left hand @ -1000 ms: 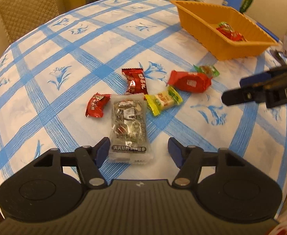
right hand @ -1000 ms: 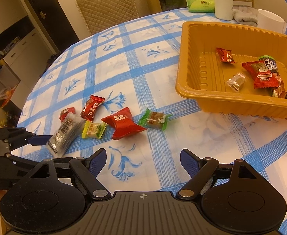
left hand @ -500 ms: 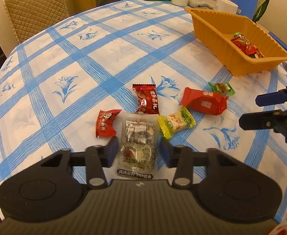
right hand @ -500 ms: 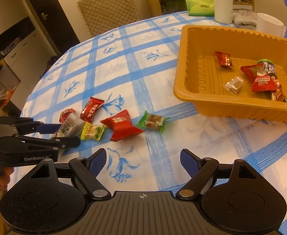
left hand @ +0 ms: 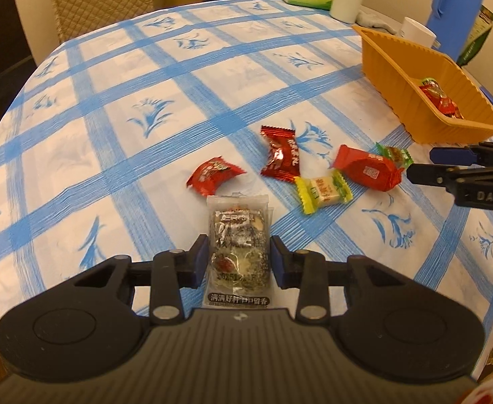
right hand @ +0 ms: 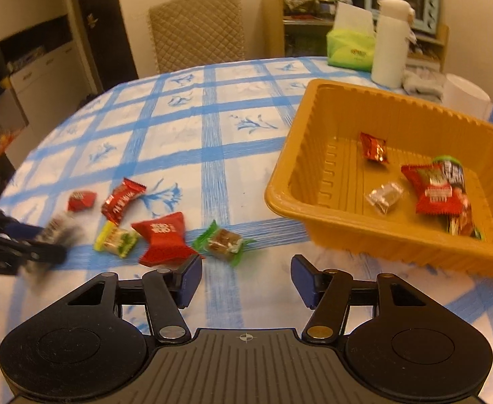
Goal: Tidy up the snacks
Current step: 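Grasp the green-wrapped candy with the right gripper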
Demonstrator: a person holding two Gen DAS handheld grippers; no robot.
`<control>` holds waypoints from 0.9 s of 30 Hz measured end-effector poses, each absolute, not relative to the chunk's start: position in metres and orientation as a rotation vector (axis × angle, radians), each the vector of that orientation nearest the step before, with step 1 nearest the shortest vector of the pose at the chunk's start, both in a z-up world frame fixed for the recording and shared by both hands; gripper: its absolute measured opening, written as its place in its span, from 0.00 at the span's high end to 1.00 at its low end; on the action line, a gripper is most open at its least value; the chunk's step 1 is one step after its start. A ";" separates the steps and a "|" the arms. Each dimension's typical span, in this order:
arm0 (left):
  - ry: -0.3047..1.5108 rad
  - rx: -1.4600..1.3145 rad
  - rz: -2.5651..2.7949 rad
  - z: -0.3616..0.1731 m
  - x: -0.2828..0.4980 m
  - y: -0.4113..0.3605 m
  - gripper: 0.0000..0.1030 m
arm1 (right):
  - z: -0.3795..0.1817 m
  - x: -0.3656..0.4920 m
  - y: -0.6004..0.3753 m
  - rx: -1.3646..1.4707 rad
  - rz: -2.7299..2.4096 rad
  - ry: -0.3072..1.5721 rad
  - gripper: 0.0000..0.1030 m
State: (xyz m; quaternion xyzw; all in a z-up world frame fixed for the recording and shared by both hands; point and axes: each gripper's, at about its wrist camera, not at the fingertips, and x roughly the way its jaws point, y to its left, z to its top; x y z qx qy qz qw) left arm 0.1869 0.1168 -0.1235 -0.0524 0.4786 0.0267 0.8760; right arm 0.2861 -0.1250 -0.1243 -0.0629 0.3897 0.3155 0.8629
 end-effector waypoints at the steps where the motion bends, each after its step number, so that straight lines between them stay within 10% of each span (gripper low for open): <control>1: 0.999 -0.113 0.060 -0.123 0.186 0.117 0.66 | -0.127 0.287 -0.123 -0.147 0.668 0.809 0.42; 12: 1.000 -0.150 0.102 -0.123 0.184 0.122 0.66 | -0.144 0.290 -0.097 -0.246 0.729 0.716 0.47; 22: 1.002 -0.154 0.129 -0.123 0.184 0.120 0.66 | -0.140 0.289 -0.085 -0.266 0.781 0.742 0.78; 27: 1.004 -0.175 0.133 -0.122 0.184 0.118 0.67 | -0.137 0.287 -0.089 -0.265 0.777 0.783 0.79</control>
